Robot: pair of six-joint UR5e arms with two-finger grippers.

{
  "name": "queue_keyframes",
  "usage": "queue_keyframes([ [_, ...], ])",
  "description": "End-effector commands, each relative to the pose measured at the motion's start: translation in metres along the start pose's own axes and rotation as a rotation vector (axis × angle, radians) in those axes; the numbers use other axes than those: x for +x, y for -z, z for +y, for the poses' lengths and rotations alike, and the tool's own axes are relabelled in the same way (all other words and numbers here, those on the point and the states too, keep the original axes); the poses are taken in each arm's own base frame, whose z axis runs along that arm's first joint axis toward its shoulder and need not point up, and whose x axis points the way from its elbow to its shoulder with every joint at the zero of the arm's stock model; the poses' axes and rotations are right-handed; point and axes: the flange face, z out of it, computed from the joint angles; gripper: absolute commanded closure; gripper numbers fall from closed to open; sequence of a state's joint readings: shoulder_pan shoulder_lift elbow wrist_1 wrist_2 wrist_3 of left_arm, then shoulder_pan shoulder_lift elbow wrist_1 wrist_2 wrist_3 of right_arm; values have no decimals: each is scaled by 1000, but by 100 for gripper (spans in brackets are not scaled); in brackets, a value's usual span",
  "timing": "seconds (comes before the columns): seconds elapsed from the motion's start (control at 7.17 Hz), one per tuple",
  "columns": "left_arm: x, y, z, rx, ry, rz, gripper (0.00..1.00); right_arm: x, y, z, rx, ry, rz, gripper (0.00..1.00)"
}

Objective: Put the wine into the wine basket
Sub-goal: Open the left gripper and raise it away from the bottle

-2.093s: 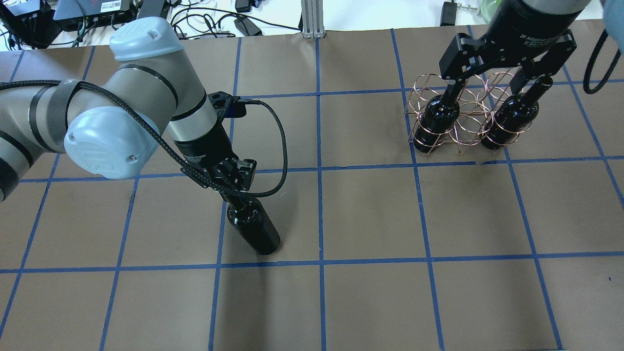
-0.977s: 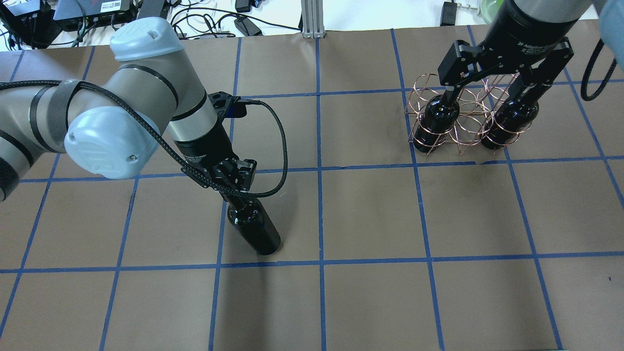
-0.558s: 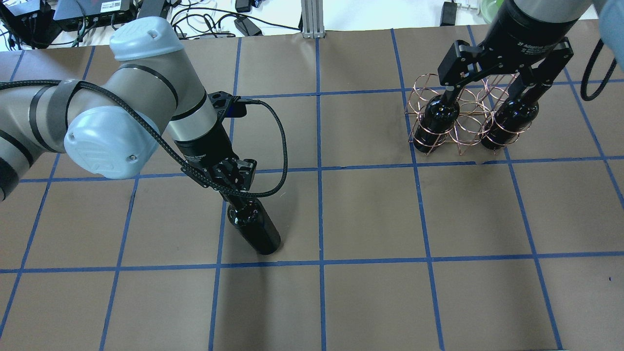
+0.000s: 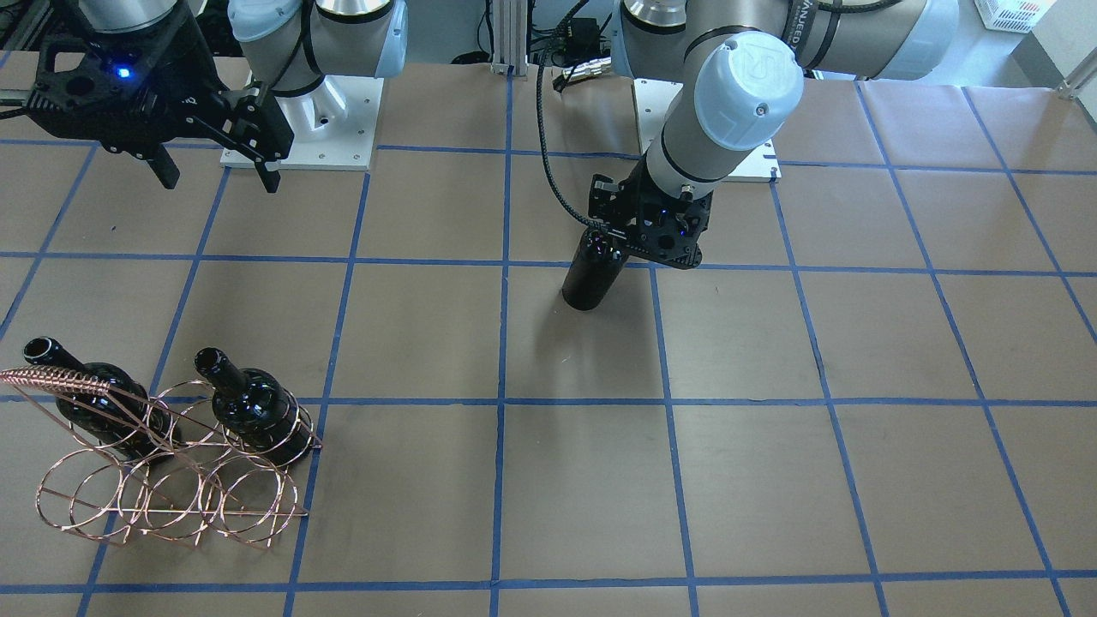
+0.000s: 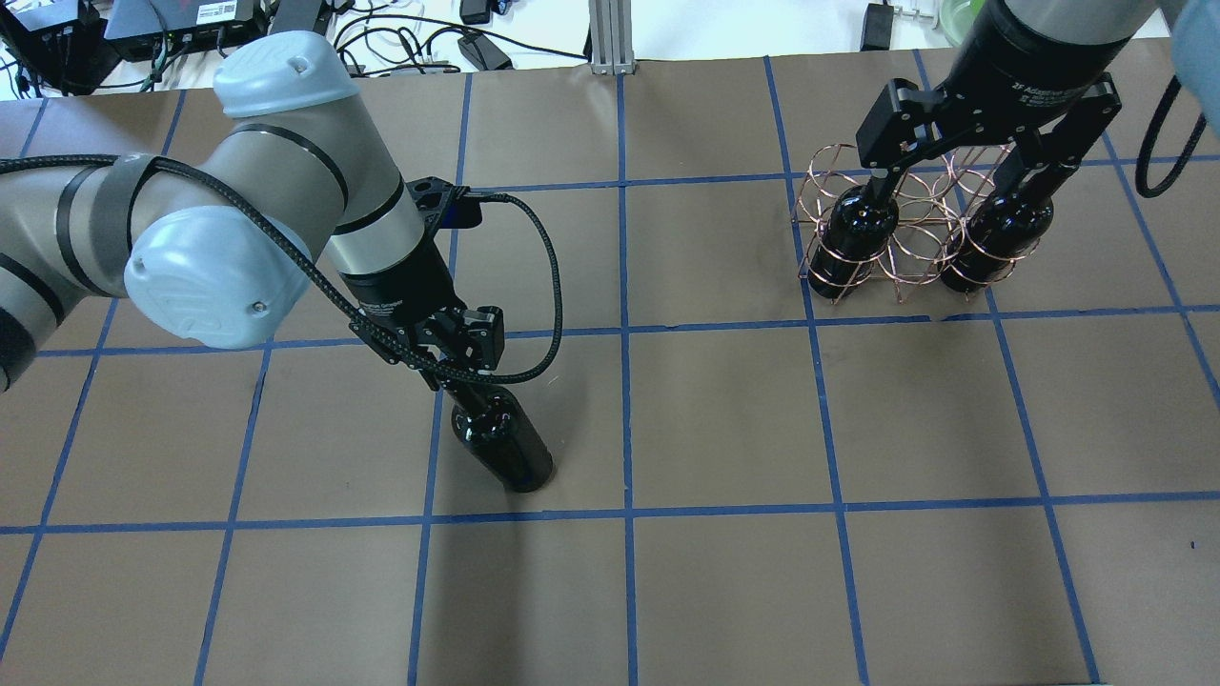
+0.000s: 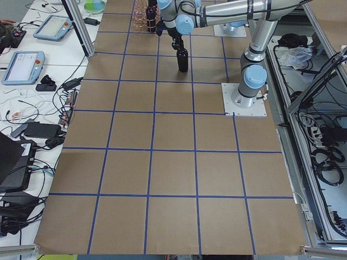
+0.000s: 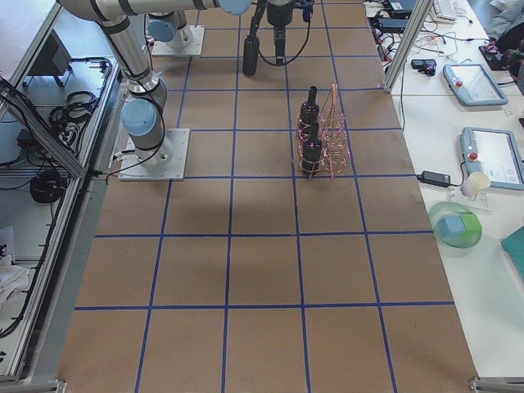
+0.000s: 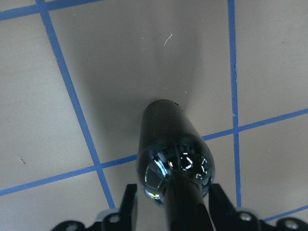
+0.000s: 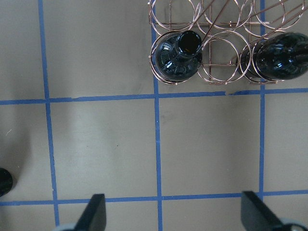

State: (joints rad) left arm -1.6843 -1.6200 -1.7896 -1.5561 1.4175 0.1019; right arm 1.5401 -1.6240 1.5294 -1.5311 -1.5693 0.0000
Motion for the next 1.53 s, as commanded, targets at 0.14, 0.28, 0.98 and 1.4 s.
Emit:
queue_keyframes([
  [0.14,6,27,13,15,9,-1,4,0,0,0,0,0,0,0],
  [0.28,8,45,15,27,24,-5,0,0,0,0,0,0,0,0],
  [0.98,-68,173,15,218,154,-138,0,-1,0,2,0,0,-2,0],
  [1.4,-104,194,17,290,226,-144,0,-4,11,14,14,-1,-2,0],
])
